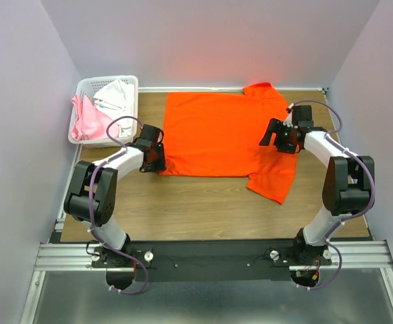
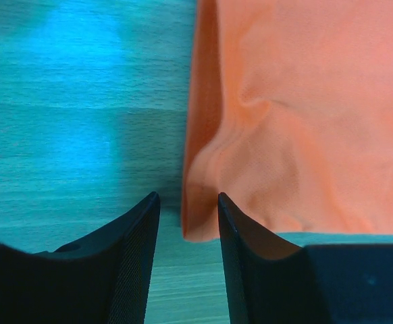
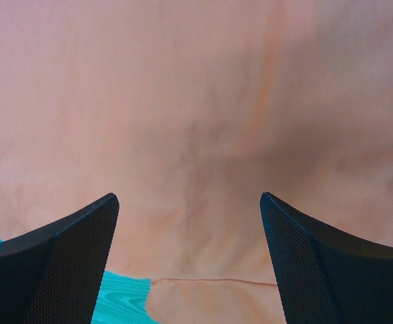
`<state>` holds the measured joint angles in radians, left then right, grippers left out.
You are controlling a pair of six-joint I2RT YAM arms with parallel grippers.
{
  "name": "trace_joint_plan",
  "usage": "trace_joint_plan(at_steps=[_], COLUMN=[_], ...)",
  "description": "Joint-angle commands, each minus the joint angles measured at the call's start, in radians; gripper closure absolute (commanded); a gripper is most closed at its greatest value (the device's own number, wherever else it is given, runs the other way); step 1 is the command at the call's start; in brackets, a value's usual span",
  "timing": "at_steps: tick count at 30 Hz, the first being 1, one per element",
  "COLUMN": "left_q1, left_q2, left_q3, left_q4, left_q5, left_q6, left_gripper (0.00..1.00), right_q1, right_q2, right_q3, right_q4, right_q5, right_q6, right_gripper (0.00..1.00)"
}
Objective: Fold and stack the t-shirts
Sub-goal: Flatten the tshirt out
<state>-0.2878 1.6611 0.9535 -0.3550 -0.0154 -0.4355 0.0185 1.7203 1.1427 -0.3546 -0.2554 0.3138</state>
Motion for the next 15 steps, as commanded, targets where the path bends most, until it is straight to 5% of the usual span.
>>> trace_joint_plan(at_steps=[1,8,15], left_q1=[-0.008,-0.01,-0.01], left_q2=[-0.035,-0.038,-0.023], left_q3=[-0.028,-0.059,-0.071], left_q4=[0.031,0.048,0.063], left_q5=[0.055,0.077,0.11], left_q6=[-0.006,-0.008,0.001], left_gripper=[0.53,0.59,0.92], right_q1=[0.0,0.0,0.0], right_q2=[-0.045,-0.071,-0.103], right_q3=[-0.029,-0.052,-0.084], right_q4=[-0.032,-0.052,-0.11], right_q5=[0.03,0.044,0.097], right_q6=[0.002,0.005,0.016], right_gripper=[0.08,0.08,0.09])
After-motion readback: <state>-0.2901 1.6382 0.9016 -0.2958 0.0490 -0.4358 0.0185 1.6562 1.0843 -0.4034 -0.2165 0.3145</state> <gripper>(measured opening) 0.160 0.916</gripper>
